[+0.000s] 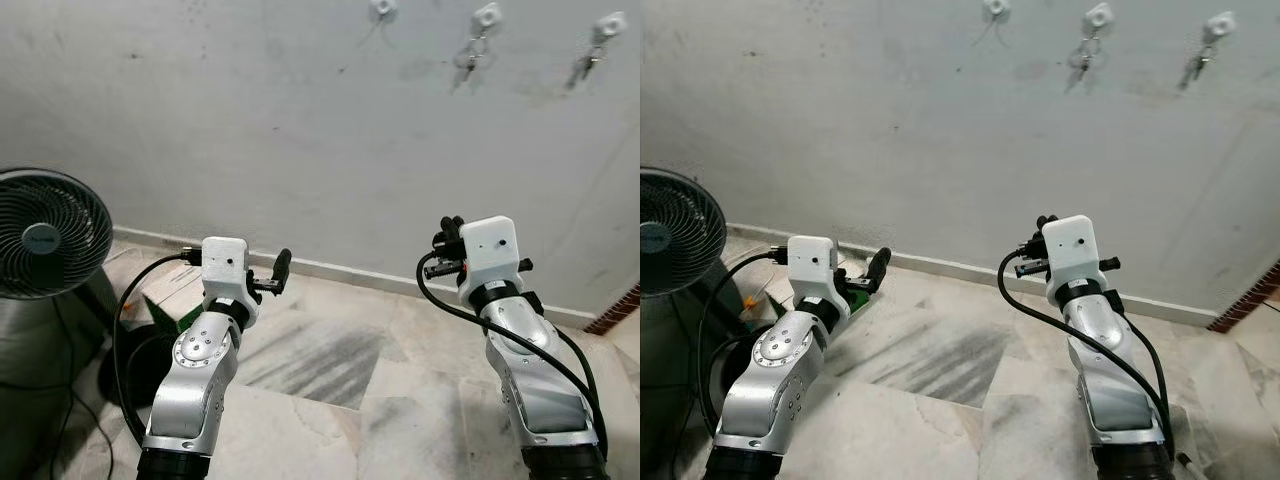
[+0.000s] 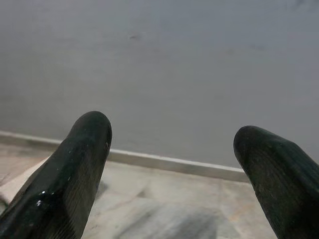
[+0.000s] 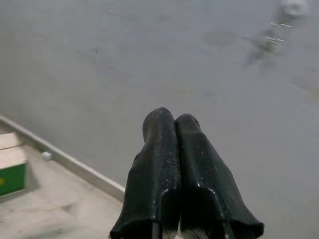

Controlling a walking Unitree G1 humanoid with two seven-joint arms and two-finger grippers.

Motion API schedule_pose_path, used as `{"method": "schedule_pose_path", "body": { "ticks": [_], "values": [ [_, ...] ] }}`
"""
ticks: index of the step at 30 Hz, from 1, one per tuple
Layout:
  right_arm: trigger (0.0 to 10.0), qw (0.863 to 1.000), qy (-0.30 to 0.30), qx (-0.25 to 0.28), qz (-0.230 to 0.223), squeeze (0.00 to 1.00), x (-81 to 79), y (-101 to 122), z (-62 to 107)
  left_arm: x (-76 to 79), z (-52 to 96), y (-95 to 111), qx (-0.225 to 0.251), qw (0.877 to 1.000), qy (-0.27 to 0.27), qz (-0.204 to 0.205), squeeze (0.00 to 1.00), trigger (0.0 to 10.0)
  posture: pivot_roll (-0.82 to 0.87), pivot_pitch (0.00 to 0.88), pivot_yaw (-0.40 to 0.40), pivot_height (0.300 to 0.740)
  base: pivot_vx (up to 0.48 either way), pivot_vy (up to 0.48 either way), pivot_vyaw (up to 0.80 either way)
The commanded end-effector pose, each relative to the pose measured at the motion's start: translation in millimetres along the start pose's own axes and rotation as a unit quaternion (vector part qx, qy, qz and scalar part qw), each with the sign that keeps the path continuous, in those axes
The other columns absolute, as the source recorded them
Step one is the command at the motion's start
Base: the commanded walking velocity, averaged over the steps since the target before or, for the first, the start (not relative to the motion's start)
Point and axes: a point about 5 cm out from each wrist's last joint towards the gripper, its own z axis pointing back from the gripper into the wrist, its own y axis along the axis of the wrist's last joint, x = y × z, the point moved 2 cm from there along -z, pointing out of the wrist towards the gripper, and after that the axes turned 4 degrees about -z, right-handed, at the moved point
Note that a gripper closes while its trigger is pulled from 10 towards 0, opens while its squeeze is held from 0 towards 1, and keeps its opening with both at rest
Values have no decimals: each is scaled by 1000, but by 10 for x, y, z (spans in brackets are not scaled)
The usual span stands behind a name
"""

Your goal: Hang keys on a hook

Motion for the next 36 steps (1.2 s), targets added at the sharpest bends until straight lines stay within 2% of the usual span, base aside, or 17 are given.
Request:
{"method": "schedule_pose_path", "body": {
  "ticks": [1,19,36],
  "values": [
    [10000,1000,8,9,1,0,-29,61,3,-30,5,-2,-2,1000,4,-1,0,10000,-71,45,4,740,326,296,0],
    [10000,1000,13,13,6,0,-51,88,-2,-20,0,-29,-7,1000,0,-1,0,10000,-69,47,6,740,338,301,0],
    [10000,1000,15,12,11,0,-58,82,-2,6,-8,-32,-6,1000,-2,-2,0,10000,-71,46,5,740,416,0,0]
  ]
}}
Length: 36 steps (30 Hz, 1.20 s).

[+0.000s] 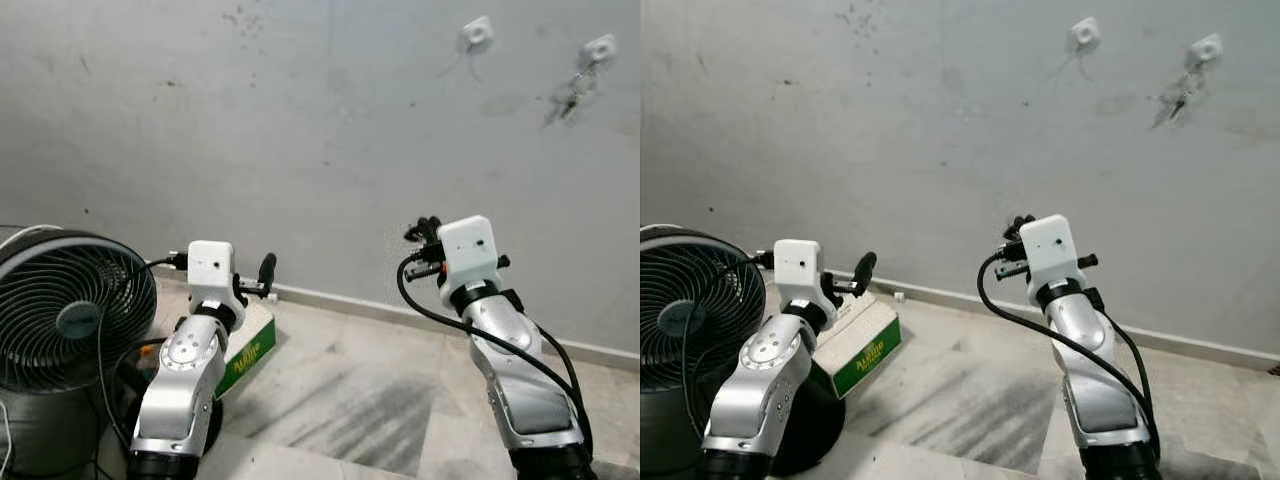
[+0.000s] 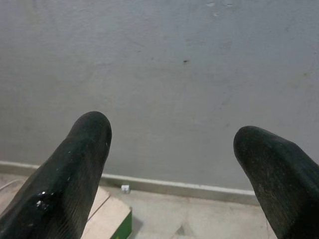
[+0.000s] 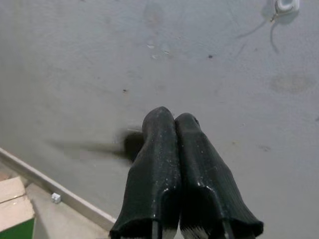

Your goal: Hang keys on a hook

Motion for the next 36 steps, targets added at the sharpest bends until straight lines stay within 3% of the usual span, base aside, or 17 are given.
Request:
{"method": "schedule_pose_path", "body": {
  "ticks": [1,19,36],
  "values": [
    [10000,1000,-15,4,9,0,103,31,16,70,-14,24,4,1000,-10,2,0,10000,-71,46,4,740,420,0,0],
    [10000,1000,-12,0,12,0,93,22,8,85,-7,-14,-5,1000,-7,8,0,10000,-71,50,3,740,359,-297,0],
    [10000,1000,-7,-1,15,0,75,20,6,86,-1,-17,-7,1000,-4,12,0,10000,-71,54,2,740,234,-384,0]
  ]
}}
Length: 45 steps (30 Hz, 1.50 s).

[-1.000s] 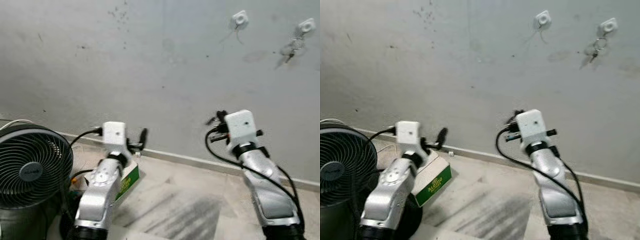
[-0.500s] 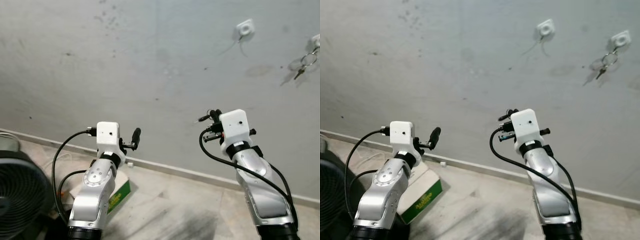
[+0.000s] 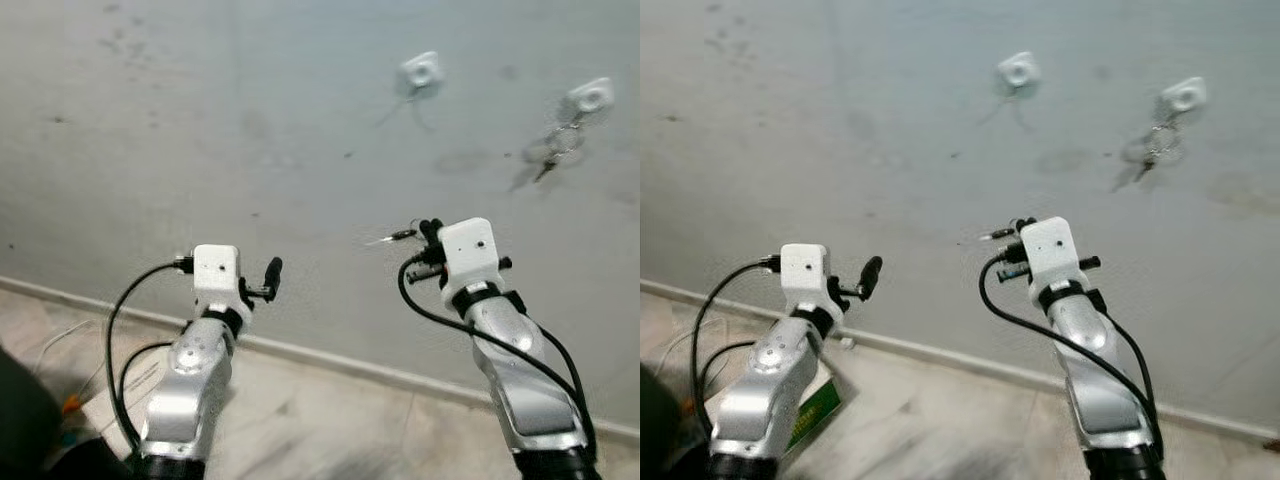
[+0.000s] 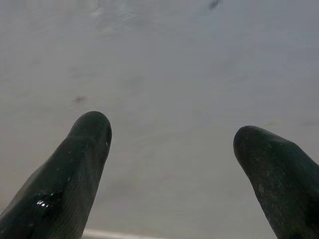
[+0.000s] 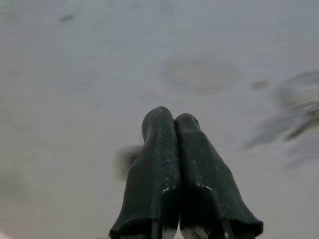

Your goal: Hang keys on a hook

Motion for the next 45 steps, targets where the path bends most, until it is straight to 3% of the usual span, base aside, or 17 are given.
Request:
{"method": "schedule_pose_path", "body": {
  "ticks": [1,14,21,25,28,34,45],
  "values": [
    [10000,1000,9,14,-2,0,-55,76,-9,-109,23,1,-2,1000,19,-5,0,10000,-71,54,2,740,266,-334,0],
    [10000,999,28,20,-9,0,-118,95,1,-178,62,-2,3,1000,30,-6,0,10000,-68,55,0,740,39,-50,0],
    [10000,997,60,33,-25,0,-246,157,-8,-197,55,40,13,999,33,-12,0,10000,-63,57,3,740,0,0,0],
    [10000,990,124,61,-31,0,-451,305,-34,-165,77,119,39,998,20,-37,0,10000,-61,60,8,740,0,0,0],
    [10000,988,137,69,-29,0,-493,352,-58,-169,85,130,42,998,19,-34,0,10000,-56,61,7,740,0,0,0],
    [10000,987,141,72,-32,0,-503,366,-85,-218,95,155,47,998,27,-24,0,10000,-56,61,7,740,0,0,0],
    [10000,991,122,52,-32,0,-406,227,75,-235,144,150,42,999,19,-14,0,10000,-45,62,12,740,0,128,0]
  ]
}}
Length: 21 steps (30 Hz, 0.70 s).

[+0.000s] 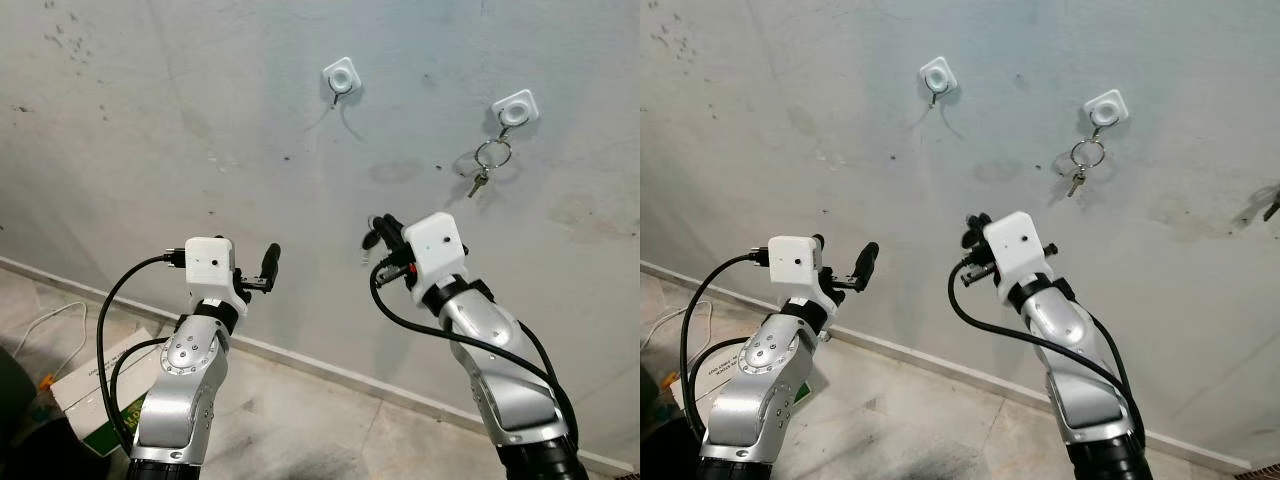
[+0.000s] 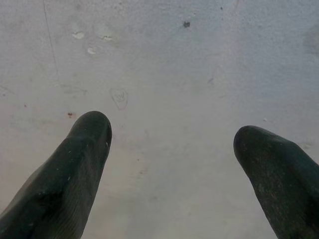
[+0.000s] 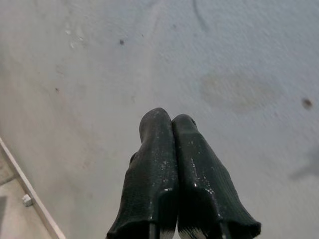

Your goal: Hang keys on a hook

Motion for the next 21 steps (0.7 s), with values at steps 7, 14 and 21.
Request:
{"method": "schedule_pose_path", "body": {
  "ticks": [7,14,21],
  "values": [
    [10000,1000,-7,2,4,0,44,22,85,-7,-10,32,-1,1000,-3,6,0,10000,-47,60,16,740,0,399,0],
    [10000,1000,-20,4,8,0,111,51,88,1,-17,41,-2,1000,-6,8,0,10000,-46,58,17,740,0,451,0],
    [10000,1000,-24,3,9,0,118,53,82,-4,-25,34,-5,1000,-5,8,0,10000,-46,55,17,740,0,444,0]
  ]
}}
